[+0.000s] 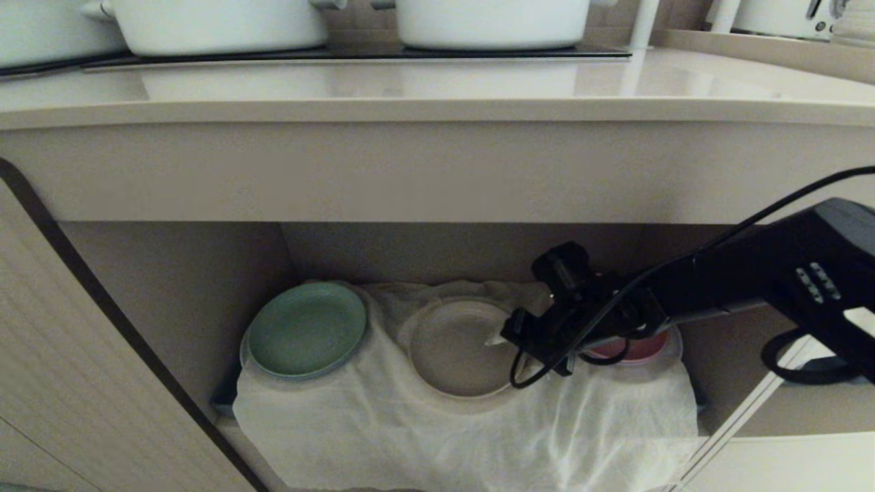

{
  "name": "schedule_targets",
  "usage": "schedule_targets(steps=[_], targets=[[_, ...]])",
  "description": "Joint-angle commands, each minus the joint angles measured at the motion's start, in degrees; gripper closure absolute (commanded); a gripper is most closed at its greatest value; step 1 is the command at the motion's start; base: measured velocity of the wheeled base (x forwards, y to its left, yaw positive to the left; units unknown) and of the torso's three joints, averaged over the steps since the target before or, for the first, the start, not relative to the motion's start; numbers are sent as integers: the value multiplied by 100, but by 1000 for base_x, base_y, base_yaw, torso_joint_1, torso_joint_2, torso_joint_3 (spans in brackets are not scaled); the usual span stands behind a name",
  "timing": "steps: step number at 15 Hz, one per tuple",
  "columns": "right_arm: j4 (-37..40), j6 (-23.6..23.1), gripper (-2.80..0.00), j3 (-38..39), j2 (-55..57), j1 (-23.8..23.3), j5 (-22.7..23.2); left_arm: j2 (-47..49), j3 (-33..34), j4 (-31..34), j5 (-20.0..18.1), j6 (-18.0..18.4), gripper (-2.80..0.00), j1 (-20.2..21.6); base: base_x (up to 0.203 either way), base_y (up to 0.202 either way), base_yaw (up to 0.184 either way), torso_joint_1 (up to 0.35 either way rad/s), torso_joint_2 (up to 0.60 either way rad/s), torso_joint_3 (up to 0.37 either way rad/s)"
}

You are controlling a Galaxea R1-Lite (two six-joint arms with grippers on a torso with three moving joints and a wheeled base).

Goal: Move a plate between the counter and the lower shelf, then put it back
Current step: Put the plate in the cupboard

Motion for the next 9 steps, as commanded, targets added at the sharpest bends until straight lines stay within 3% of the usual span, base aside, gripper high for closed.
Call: schedule_targets(steps=[1,9], targets=[[-16,29,-280,-42,-4,16,17,-1,0,-5,3,-13,0,2,0,0,0,0,0,0],[-58,428,-280,-187,13,125,26,-1,0,-5,3,-4,0,2,0,0,0,0,0,0]])
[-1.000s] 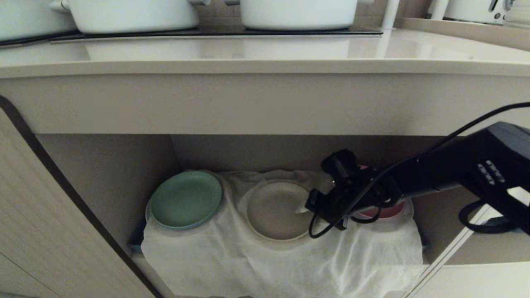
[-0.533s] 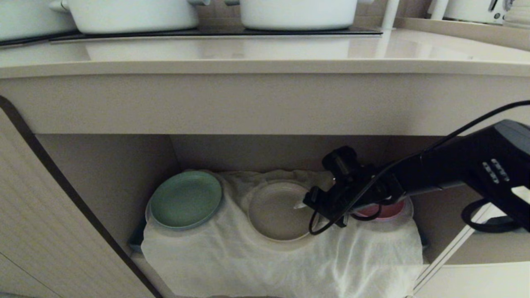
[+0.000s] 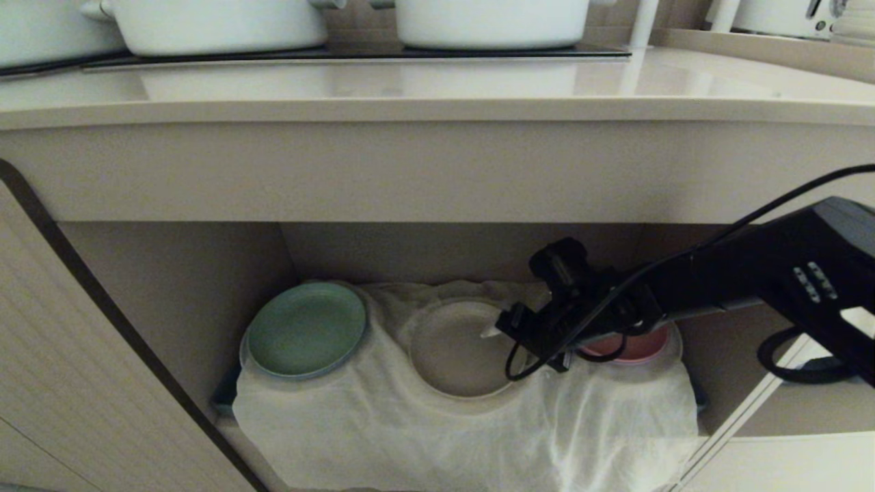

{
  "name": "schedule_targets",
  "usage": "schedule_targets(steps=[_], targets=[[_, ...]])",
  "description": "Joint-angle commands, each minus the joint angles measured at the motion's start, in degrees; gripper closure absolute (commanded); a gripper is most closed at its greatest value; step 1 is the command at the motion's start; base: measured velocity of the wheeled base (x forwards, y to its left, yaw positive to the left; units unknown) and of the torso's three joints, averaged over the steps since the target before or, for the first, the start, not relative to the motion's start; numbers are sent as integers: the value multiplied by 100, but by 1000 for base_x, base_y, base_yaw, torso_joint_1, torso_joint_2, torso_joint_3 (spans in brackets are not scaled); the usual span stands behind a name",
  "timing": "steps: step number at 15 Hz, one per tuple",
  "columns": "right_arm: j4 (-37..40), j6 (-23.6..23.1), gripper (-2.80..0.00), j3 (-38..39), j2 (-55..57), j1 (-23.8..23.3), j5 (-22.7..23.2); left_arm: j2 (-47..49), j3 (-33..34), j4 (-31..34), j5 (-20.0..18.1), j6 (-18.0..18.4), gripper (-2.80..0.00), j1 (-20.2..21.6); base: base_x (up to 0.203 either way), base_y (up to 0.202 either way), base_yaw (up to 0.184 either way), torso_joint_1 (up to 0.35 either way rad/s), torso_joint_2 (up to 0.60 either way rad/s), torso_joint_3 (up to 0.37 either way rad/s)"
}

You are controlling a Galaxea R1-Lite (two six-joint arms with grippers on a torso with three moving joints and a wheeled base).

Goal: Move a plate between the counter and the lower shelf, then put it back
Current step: Put the plate in the cupboard

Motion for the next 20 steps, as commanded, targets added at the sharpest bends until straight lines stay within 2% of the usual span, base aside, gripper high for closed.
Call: schedule_targets(steps=[1,20], targets=[[-31,191,-280,-5,2,39,12,-1,0,-3,3,1,0,4,0,0,0,0,0,0],[50,194,-280,30,-314,48,38,-1,0,-3,3,-8,0,4,0,0,0,0,0,0]])
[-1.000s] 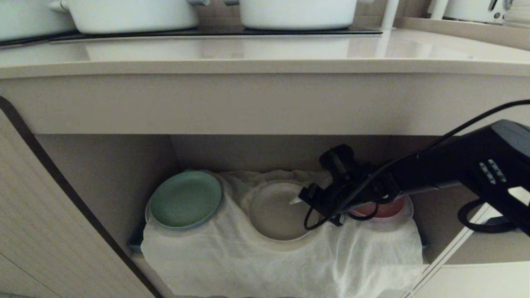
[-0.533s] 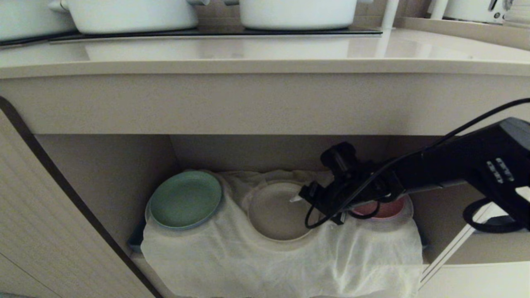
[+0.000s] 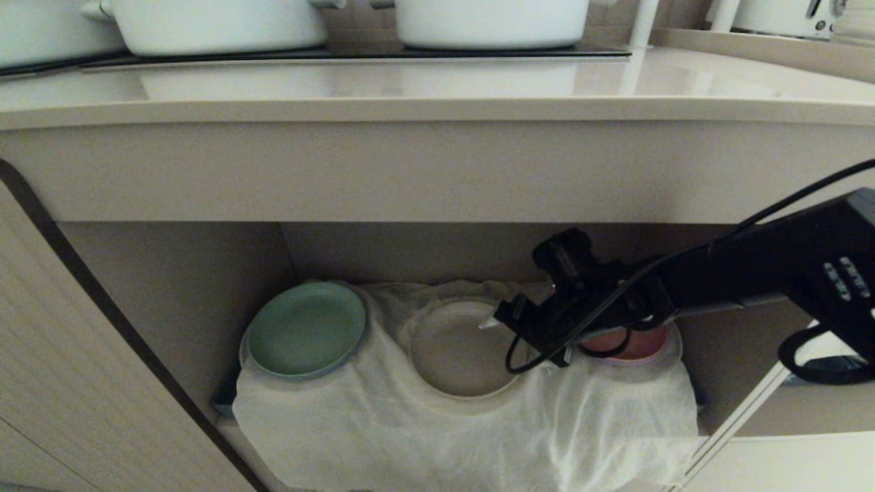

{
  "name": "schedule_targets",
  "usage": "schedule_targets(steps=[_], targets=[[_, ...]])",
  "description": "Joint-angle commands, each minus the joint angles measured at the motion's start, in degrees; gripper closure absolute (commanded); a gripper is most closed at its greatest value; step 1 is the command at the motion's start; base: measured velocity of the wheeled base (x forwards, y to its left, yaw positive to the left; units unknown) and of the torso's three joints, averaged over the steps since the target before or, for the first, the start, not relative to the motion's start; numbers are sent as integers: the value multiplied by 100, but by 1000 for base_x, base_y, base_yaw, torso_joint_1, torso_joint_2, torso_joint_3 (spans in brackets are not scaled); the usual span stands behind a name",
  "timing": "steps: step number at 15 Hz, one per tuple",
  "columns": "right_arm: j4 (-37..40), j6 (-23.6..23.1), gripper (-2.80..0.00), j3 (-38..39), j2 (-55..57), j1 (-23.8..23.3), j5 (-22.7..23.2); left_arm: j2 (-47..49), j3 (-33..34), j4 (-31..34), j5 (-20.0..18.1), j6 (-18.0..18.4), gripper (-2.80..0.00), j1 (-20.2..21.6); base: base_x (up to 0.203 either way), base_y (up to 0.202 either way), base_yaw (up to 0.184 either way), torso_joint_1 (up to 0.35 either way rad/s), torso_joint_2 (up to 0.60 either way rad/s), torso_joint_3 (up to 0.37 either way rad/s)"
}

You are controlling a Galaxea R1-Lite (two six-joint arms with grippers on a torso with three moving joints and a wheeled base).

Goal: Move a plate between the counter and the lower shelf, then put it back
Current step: Put the plate in the cupboard

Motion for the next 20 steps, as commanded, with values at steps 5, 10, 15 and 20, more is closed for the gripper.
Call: schedule_targets(steps=[5,10,15,20], targets=[[29,30,-280,58,-152,1,166,-1,0,-3,3,1,0,4,0,0,0,0,0,0],[344,23,-280,115,-210,-8,166,-1,0,-3,3,-7,0,4,0,0,0,0,0,0],[343,12,-280,386,-392,-16,173,-1,0,-3,3,-7,0,4,0,0,0,0,0,0],[328,12,-280,612,-551,-16,272,-1,0,-3,3,-5,0,4,0,0,0,0,0,0]])
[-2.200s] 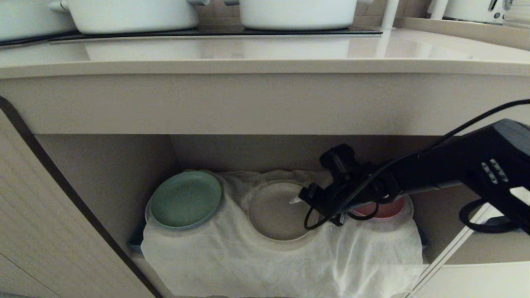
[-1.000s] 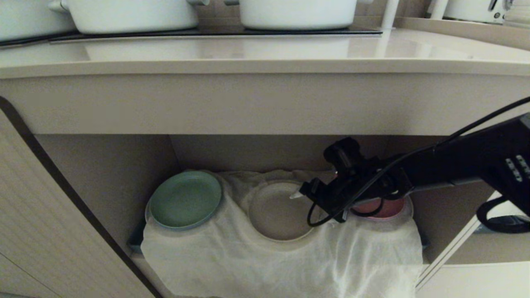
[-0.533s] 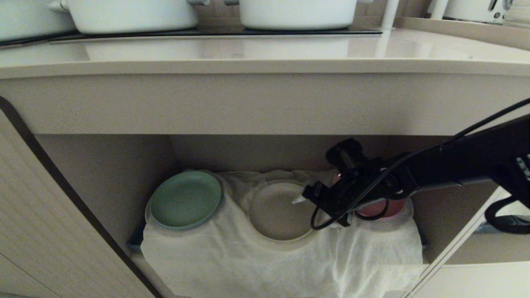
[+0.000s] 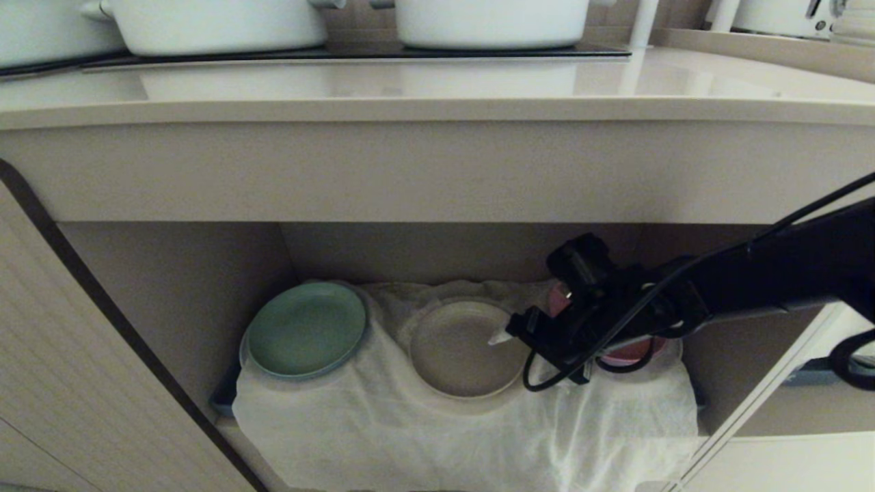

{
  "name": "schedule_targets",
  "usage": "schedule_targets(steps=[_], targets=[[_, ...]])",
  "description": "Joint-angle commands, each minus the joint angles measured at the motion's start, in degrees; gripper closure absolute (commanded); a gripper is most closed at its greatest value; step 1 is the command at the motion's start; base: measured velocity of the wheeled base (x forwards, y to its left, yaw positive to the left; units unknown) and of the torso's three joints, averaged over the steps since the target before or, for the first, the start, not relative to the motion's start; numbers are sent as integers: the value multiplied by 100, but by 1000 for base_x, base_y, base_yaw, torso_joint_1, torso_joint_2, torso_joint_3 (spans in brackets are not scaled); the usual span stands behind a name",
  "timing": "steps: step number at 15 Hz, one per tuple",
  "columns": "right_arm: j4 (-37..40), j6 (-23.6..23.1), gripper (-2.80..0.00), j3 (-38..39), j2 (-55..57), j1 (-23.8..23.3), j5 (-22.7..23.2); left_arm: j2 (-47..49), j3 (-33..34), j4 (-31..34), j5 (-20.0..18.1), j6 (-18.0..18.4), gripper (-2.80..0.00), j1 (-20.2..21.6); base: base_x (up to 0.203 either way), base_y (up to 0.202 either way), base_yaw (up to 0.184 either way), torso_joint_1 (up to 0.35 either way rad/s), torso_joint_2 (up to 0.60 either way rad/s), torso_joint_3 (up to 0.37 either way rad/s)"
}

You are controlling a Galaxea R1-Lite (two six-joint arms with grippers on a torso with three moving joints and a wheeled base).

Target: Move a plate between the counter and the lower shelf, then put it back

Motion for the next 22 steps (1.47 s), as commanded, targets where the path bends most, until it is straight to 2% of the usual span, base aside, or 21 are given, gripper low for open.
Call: schedule_targets(steps=[1,8,22], targets=[[33,30,-280,41,-95,-7,35,-1,0,-5,3,-7,0,2,0,0,0,0,0,0],[137,33,-280,194,-274,-6,44,-1,0,-5,3,-4,0,2,0,0,0,0,0,0],[91,29,-280,1184,-857,2,48,-1,0,-5,3,-7,0,2,0,0,0,0,0,0]])
